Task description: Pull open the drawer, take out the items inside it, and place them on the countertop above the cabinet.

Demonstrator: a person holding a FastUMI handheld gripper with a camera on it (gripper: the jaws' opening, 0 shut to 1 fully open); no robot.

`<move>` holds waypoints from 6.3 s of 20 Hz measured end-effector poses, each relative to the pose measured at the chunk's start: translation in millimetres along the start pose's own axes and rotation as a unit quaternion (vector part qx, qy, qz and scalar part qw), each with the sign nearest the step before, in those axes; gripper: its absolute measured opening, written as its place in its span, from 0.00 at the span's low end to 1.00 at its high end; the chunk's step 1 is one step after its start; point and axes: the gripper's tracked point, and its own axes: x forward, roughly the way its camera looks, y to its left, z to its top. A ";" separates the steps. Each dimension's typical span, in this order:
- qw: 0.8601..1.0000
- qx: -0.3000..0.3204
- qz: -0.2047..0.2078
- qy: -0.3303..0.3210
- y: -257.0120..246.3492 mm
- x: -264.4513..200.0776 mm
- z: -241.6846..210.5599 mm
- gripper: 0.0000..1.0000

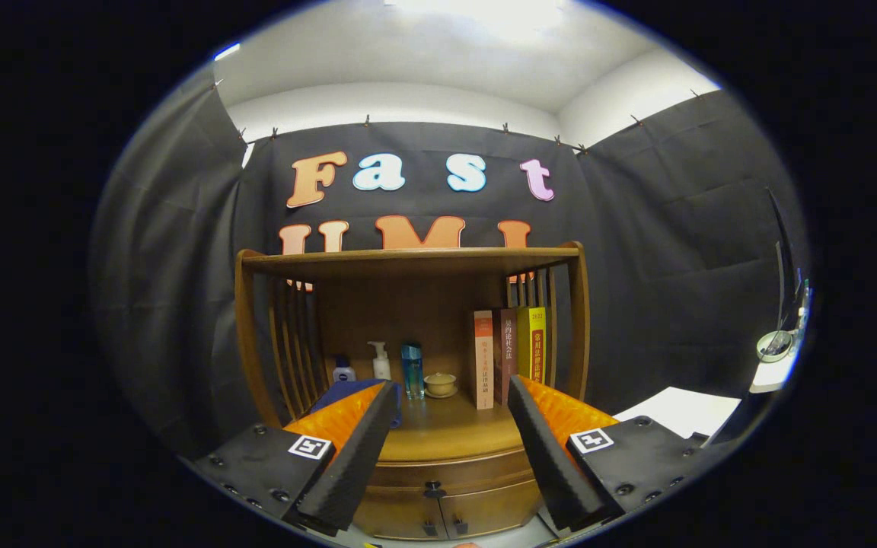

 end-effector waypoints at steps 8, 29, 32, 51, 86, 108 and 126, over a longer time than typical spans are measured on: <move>1.000 0.008 0.009 0.005 2.3 7.2 -4.8 0.98; 0.998 -0.002 0.015 0.057 1.6 29.8 -251.9 0.98; 0.997 -0.003 0.021 0.080 7.7 33.3 -296.6 0.98; 0.989 -0.021 0.027 0.143 23.3 63.5 -422.4 0.79; 0.985 -0.020 0.034 0.170 14.0 -19.2 -404.0 0.37; 0.981 -0.020 0.028 0.191 1.5 -107.2 -391.4 0.37; 0.979 -0.012 0.018 0.203 -6.0 -148.7 -389.6 0.37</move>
